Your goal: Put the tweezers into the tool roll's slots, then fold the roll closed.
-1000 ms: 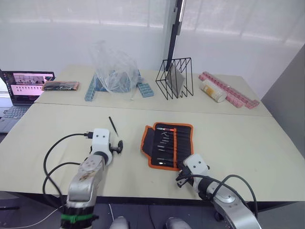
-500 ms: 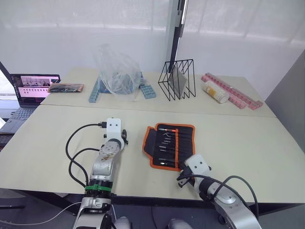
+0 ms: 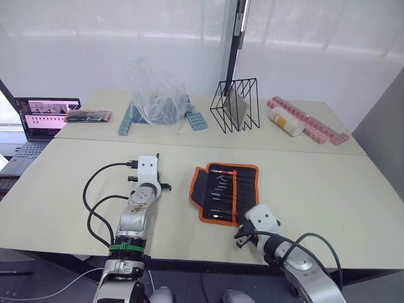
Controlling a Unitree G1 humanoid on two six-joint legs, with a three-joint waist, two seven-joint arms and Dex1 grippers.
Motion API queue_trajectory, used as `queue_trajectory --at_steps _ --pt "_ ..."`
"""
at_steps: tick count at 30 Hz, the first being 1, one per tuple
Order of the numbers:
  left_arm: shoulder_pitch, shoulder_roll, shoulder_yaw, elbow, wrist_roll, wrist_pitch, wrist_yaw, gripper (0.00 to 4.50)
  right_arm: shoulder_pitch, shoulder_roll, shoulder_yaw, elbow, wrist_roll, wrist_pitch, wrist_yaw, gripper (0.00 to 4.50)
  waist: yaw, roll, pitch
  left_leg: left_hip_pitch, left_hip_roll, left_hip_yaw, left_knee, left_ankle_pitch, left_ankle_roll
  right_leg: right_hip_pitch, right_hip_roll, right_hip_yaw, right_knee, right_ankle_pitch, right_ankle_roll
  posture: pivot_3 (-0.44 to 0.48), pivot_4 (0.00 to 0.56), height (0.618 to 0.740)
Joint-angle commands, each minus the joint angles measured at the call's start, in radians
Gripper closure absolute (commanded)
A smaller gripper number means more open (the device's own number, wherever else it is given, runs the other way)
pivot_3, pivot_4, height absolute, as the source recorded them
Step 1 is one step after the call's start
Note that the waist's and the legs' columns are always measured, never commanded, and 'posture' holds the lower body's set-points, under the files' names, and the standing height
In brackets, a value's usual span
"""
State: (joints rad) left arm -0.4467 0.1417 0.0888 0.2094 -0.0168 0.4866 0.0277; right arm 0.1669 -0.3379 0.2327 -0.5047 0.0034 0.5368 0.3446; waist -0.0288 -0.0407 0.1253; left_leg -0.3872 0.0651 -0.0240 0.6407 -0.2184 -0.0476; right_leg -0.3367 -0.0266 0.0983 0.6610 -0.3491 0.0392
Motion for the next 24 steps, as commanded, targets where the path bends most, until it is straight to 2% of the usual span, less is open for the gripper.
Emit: queue_trajectory --at_steps 1,6,9,12,19,21,24 --pt "0.037 0.050 0.004 -0.069 0.009 0.006 -0.035 4.45 0.029 -0.005 0.030 0.070 -0.010 0.083 -0.001 4.50 -0.009 0.000 0.001 0.000 0.000 0.000 -0.001 0.000 0.000 0.000 0.000 0.000 0.000 0.000 0.000 0.000 0.150 0.708" --pt "0.159 0.199 0.024 -0.295 -0.031 0.035 -0.192 4.45 0.031 -0.005 0.031 0.068 -0.010 0.085 -0.003 4.50 -0.021 -0.001 0.004 -0.002 0.001 0.000 -0.010 0.002 -0.004 -0.004 0.000 0.001 -0.004 0.003 -0.005 0.000 0.150 0.708" --pt "0.264 0.339 0.090 -0.441 -0.096 0.049 -0.338 4.45 0.030 -0.006 0.029 0.073 -0.009 0.083 -0.002 4.50 -0.019 -0.003 0.005 -0.007 0.002 0.000 -0.015 0.006 -0.010 -0.013 0.000 0.000 -0.004 0.004 -0.008 0.000 0.150 0.708" --pt "0.316 0.452 0.150 -0.521 -0.174 0.043 -0.474 4.45 0.027 -0.006 0.030 0.081 -0.007 0.079 0.001 4.50 -0.016 -0.003 0.010 -0.011 0.002 0.000 -0.015 0.007 -0.013 -0.017 0.000 0.000 -0.001 0.005 -0.009 0.000 0.150 0.708" --pt "0.348 0.639 0.176 -0.546 -0.360 0.051 -0.806 4.45 0.013 -0.002 0.035 0.098 -0.008 0.076 0.005 4.50 -0.014 -0.007 0.012 -0.008 0.004 0.001 -0.015 0.004 -0.021 -0.018 -0.003 -0.002 -0.005 0.003 -0.011 0.000 0.150 0.708" --pt "0.319 0.676 0.128 -0.532 -0.384 0.024 -0.907 4.45 0.010 0.001 0.036 0.097 -0.008 0.078 0.003 4.50 -0.017 -0.007 0.012 -0.008 0.004 0.001 -0.016 0.004 -0.019 -0.019 -0.002 -0.002 -0.004 0.003 -0.012 0.000 0.150 0.708" --pt "0.244 0.683 0.029 -0.506 -0.373 -0.007 -0.984 4.45 0.006 0.004 0.037 0.095 -0.010 0.082 0.000 4.50 -0.016 -0.007 0.012 -0.011 0.004 0.001 -0.016 0.009 -0.013 -0.018 -0.001 -0.002 -0.003 0.003 -0.012 0.000 0.150 0.708"
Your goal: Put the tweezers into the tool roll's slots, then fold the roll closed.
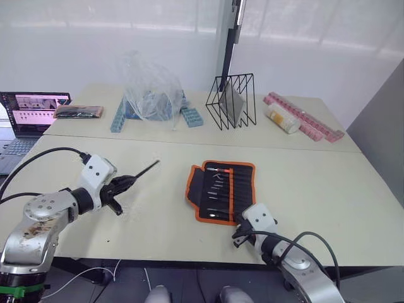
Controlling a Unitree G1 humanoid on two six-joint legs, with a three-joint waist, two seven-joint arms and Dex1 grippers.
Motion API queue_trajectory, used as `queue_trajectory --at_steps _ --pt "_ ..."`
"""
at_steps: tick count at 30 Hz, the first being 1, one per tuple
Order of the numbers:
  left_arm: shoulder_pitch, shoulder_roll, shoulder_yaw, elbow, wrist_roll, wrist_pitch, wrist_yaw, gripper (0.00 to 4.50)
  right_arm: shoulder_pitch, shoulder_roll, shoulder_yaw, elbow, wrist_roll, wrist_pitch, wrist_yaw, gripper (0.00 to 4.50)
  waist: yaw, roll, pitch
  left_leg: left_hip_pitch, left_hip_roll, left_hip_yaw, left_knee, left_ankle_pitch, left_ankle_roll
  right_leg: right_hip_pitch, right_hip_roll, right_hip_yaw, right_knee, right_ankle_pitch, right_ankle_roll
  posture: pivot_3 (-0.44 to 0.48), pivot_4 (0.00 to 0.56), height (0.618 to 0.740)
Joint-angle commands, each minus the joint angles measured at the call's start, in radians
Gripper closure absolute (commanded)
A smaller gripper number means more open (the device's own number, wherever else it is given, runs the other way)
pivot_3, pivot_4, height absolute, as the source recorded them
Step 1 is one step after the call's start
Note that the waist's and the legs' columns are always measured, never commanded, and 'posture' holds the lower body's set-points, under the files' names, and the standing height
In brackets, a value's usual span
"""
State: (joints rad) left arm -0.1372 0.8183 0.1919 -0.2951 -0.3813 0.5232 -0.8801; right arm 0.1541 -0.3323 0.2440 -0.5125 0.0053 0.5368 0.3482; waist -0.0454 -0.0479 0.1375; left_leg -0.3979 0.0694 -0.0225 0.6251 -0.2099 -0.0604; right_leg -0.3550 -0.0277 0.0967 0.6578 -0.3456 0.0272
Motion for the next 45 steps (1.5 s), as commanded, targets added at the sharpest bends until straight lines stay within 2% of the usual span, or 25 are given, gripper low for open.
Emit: queue_trajectory --at_steps 1,6,10,15,20,31,36,45 --pt "-0.102 0.002 -0.122 0.010 0.004 -0.057 -0.107 4.45 0.019 0.000 0.025 0.100 -0.012 0.083 -0.006 4.50 0.001 0.000 0.000 0.000 0.000 0.000 0.000 0.000 0.000 0.000 0.000 0.000 0.000 0.000 0.000 0.000 0.150 0.708" --pt "-0.253 -0.002 -0.292 0.071 0.053 -0.107 -0.235 4.45 0.031 0.003 0.016 0.084 -0.015 0.087 -0.020 4.50 -0.004 -0.001 0.000 -0.001 0.000 0.001 0.000 0.001 0.001 -0.001 0.002 0.002 0.000 0.000 0.000 0.000 0.150 0.708" --pt "-0.397 0.002 -0.440 0.145 0.144 -0.110 -0.323 4.45 0.055 0.010 0.005 0.067 -0.016 0.088 -0.041 4.50 0.002 -0.001 0.001 -0.004 0.000 0.000 0.001 0.001 0.002 -0.003 0.004 0.001 0.002 0.000 0.000 0.000 0.150 0.708" --pt "-0.510 -0.017 -0.546 0.220 0.232 -0.129 -0.387 4.45 0.064 0.018 0.003 0.062 -0.016 0.089 -0.057 4.50 0.002 0.000 0.002 -0.007 0.000 0.000 0.002 0.001 0.003 -0.006 0.005 0.001 0.003 -0.001 0.002 0.000 0.150 0.708" --pt "-0.686 -0.130 -0.700 0.371 0.383 -0.179 -0.423 4.45 0.071 0.033 0.009 0.055 -0.017 0.093 -0.077 4.50 0.009 -0.002 0.005 -0.009 -0.001 -0.001 0.004 0.003 0.005 -0.007 0.005 0.000 0.005 -0.002 0.006 0.000 0.150 0.708" --pt "-0.756 -0.241 -0.760 0.502 0.484 -0.287 -0.470 4.45 0.100 0.045 0.012 0.031 -0.016 0.100 -0.106 4.50 0.008 0.003 0.008 -0.010 -0.001 -0.001 0.004 0.003 0.006 -0.007 0.005 0.001 0.006 -0.002 0.006 0.000 0.150 0.708" --pt "-0.751 -0.276 -0.762 0.456 0.496 -0.270 -0.481 4.45 0.103 0.045 0.013 0.029 -0.013 0.101 -0.113 4.50 0.010 0.003 0.008 -0.011 -0.002 -0.001 0.005 0.003 0.006 -0.007 0.005 0.000 0.006 -0.002 0.006 0.000 0.150 0.708" --pt "-0.796 -0.334 -0.762 0.503 0.529 -0.261 -0.465 4.45 0.094 0.049 0.013 0.032 -0.010 0.106 -0.118 4.50 0.014 0.003 0.008 -0.011 -0.002 -0.002 0.007 0.003 0.006 -0.007 0.005 0.000 0.007 -0.002 0.006 0.000 0.150 0.708"
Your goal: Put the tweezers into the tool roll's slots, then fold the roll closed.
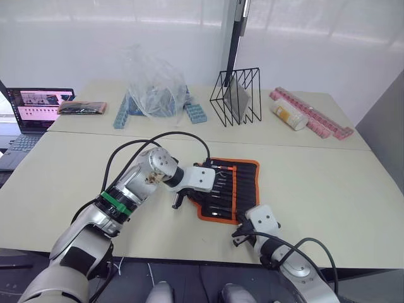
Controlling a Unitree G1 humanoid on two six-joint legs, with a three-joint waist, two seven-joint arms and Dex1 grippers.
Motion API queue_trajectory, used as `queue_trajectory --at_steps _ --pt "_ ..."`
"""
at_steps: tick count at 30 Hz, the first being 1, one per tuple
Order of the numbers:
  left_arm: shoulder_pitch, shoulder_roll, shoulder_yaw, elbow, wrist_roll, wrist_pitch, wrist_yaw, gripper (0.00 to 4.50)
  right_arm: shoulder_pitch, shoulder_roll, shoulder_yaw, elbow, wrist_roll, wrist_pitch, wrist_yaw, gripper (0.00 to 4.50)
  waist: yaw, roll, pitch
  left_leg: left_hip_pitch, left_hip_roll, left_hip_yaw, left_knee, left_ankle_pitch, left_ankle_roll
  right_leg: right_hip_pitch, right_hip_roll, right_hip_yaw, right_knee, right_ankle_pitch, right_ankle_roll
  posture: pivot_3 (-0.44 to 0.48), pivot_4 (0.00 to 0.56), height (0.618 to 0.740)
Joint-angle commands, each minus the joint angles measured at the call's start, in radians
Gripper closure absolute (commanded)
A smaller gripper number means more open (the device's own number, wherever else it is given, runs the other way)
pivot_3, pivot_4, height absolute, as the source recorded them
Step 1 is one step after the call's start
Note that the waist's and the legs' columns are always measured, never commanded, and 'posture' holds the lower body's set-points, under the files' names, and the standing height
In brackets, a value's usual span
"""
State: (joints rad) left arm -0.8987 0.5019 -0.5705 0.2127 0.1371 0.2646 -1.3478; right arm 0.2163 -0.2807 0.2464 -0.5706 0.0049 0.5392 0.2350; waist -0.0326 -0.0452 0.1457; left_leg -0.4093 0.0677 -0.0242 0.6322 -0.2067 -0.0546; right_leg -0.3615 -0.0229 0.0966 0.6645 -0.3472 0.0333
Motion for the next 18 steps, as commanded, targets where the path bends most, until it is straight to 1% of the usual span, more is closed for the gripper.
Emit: queue_trajectory --at_steps 1,8,16,18 --pt "-0.036 -0.025 -0.001 -0.003 0.015 -0.003 0.001 4.45 0.031 -0.002 0.011 0.090 -0.009 0.104 -0.005 4.50 0.002 0.000 0.000 0.000 0.000 0.000 0.000 0.000 0.000 0.000 0.000 0.000 0.000 0.000 0.000 0.000 0.150 0.708" --pt "-0.033 -0.094 -0.022 0.003 0.035 0.006 -0.003 4.45 0.023 0.007 0.017 0.094 -0.012 0.108 -0.009 4.50 0.005 0.000 0.000 0.000 0.000 0.000 0.001 0.000 0.000 0.001 0.000 0.000 0.000 0.002 -0.002 0.000 0.150 0.708" --pt "-0.019 -0.211 -0.051 0.068 0.081 0.001 0.061 4.45 0.032 0.010 0.018 0.089 -0.013 0.108 -0.015 4.50 0.015 0.000 0.000 0.003 0.000 0.000 0.003 0.000 0.000 0.005 0.000 0.000 0.000 0.001 -0.001 0.000 0.150 0.708" --pt "-0.015 -0.264 -0.055 0.114 0.091 -0.012 0.104 4.45 0.036 0.007 0.021 0.089 -0.012 0.104 -0.014 4.50 0.016 0.000 0.000 0.003 0.000 0.000 0.003 0.000 0.000 0.005 0.000 0.000 0.000 0.001 -0.001 0.000 0.150 0.708"
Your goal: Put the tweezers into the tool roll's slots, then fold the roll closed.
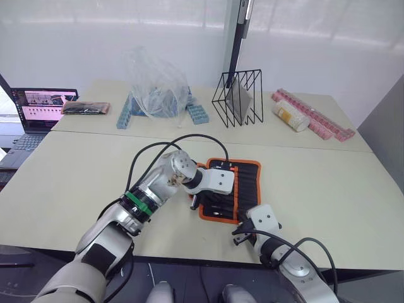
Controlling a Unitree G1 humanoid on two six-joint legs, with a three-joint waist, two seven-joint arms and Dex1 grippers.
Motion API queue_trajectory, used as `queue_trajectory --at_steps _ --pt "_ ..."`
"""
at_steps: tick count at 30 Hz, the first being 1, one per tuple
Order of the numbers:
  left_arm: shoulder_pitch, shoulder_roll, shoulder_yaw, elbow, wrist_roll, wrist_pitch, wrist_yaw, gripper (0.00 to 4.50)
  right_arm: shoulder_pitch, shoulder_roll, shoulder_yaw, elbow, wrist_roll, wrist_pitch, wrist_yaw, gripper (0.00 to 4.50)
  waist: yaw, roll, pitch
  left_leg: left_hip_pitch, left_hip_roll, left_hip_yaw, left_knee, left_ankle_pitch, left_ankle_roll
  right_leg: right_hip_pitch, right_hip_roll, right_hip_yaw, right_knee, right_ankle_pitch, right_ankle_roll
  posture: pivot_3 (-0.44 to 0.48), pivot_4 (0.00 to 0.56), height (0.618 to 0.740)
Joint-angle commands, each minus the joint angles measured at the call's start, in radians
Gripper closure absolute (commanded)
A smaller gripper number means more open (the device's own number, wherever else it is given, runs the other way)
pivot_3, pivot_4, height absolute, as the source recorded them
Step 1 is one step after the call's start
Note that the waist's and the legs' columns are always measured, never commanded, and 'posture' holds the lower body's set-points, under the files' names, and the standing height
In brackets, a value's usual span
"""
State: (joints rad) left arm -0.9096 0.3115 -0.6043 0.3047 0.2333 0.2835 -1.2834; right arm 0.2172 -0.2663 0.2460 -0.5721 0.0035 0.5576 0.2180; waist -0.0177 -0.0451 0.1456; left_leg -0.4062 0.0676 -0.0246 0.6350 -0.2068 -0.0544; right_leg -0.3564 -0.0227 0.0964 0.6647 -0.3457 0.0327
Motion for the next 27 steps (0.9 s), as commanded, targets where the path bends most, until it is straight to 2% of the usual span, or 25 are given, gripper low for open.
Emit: queue_trajectory --at_steps 1,5,10,12,18,23,27 --pt "-0.003 -0.093 -0.020 0.040 -0.004 -0.034 0.057 4.45 0.037 -0.008 0.023 0.089 -0.010 0.084 0.003 4.50 0.001 0.000 0.000 0.000 0.000 0.000 0.000 0.000 0.000 0.001 0.000 0.000 0.000 0.000 0.000 0.000 0.150 0.708" --pt "-0.006 -0.129 -0.008 0.103 0.012 -0.068 0.104 4.45 0.039 -0.009 0.026 0.088 -0.010 0.083 0.003 4.50 0.006 0.001 -0.001 0.000 -0.001 0.000 0.001 0.000 0.000 0.002 0.000 0.000 0.000 0.000 0.000 0.000 0.150 0.708" --pt "0.005 -0.108 0.008 0.093 0.008 -0.081 0.089 4.45 0.044 -0.009 0.028 0.088 -0.012 0.081 0.003 4.50 0.008 0.001 -0.001 0.000 -0.002 -0.001 0.004 0.000 0.000 0.003 -0.001 0.000 0.000 0.000 0.004 0.000 0.150 0.708" --pt "0.009 -0.091 0.020 0.070 0.005 -0.081 0.086 3.70 0.045 -0.009 0.028 0.092 -0.013 0.077 0.004 4.50 0.006 0.001 -0.001 0.000 -0.002 -0.001 0.004 0.000 0.000 0.003 -0.001 0.000 0.000 0.000 0.004 0.000 0.150 0.708" --pt "0.011 -0.009 0.085 -0.066 -0.045 -0.018 0.038 1.82 0.026 -0.012 0.022 0.106 -0.013 0.075 0.012 4.50 -0.002 0.002 -0.001 -0.001 -0.001 -0.001 0.004 -0.001 0.002 0.002 0.000 0.000 0.000 0.002 0.001 0.000 0.150 0.708" --pt "0.048 0.095 0.183 -0.273 -0.143 0.138 -0.008 0.15 0.009 -0.021 0.011 0.115 -0.011 0.077 0.025 4.50 -0.012 0.003 0.000 -0.001 0.000 -0.001 0.004 -0.001 0.002 0.002 0.000 0.000 0.000 0.002 0.001 0.000 0.150 0.708" --pt "0.127 0.210 0.286 -0.392 -0.222 0.231 -0.008 0.07 -0.006 -0.029 0.005 0.117 -0.009 0.082 0.038 4.50 -0.022 0.004 0.000 0.000 0.000 -0.001 0.004 -0.001 0.002 0.002 0.000 0.000 0.001 0.002 0.001 0.000 0.150 0.708"
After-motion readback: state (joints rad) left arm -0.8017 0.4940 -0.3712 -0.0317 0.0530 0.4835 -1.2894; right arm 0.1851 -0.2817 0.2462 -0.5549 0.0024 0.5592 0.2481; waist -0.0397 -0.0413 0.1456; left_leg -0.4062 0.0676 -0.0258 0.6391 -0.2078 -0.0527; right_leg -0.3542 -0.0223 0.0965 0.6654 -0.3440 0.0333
